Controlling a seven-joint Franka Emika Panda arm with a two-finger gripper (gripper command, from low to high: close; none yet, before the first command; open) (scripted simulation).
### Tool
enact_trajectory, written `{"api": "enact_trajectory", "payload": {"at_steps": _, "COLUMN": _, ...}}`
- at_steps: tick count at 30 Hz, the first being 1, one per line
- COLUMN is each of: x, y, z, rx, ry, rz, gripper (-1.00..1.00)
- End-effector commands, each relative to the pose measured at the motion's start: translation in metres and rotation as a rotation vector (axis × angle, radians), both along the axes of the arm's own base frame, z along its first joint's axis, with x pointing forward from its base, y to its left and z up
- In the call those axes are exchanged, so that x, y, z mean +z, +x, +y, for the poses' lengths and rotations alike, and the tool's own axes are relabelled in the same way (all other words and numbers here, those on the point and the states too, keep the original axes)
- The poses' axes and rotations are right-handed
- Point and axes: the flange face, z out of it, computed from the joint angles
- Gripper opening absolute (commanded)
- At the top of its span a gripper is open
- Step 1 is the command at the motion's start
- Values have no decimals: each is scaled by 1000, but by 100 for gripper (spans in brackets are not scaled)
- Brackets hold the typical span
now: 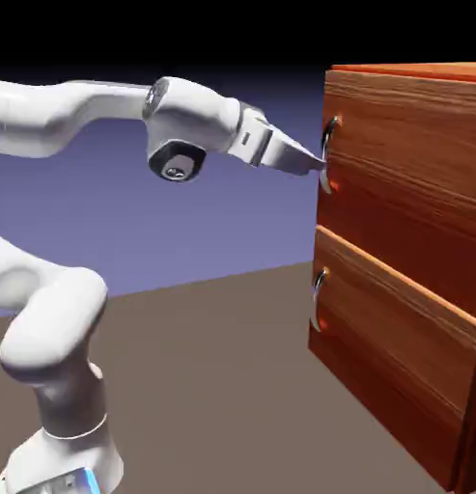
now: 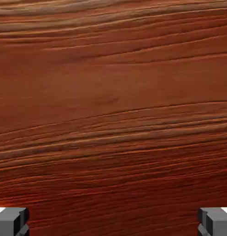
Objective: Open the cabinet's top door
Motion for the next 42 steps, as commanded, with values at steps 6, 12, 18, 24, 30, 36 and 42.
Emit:
{"api": "enact_trajectory", "payload": {"at_steps": 6, "x": 8, "y": -4, "z": 24, "rx": 1, "ry": -9, "rz": -89, "gripper": 0}}
{"api": "enact_trajectory", "payload": {"at_steps": 12, "x": 4, "y": 1, "z": 52, "rx": 11, "ry": -29, "rz": -168, "gripper": 0}}
{"api": "enact_trajectory", "payload": {"at_steps": 18, "x": -13, "y": 15, "z": 80, "rx": 25, "ry": -57, "rz": -235, "gripper": 0}}
{"api": "enact_trajectory", "payload": {"at_steps": 24, "x": -42, "y": 37, "z": 104, "rx": 40, "ry": -90, "rz": -288, "gripper": 0}}
{"api": "enact_trajectory", "payload": {"at_steps": 30, "x": -84, "y": 67, "z": 120, "rx": 50, "ry": -124, "rz": -328, "gripper": 0}}
{"api": "enact_trajectory", "payload": {"at_steps": 36, "x": -85, "y": 111, "z": 119, "rx": 50, "ry": -125, "rz": -329, "gripper": 0}}
{"api": "enact_trajectory", "payload": {"at_steps": 42, "x": -85, "y": 91, "z": 109, "rx": 111, "ry": -115, "rz": -332, "gripper": -100}}
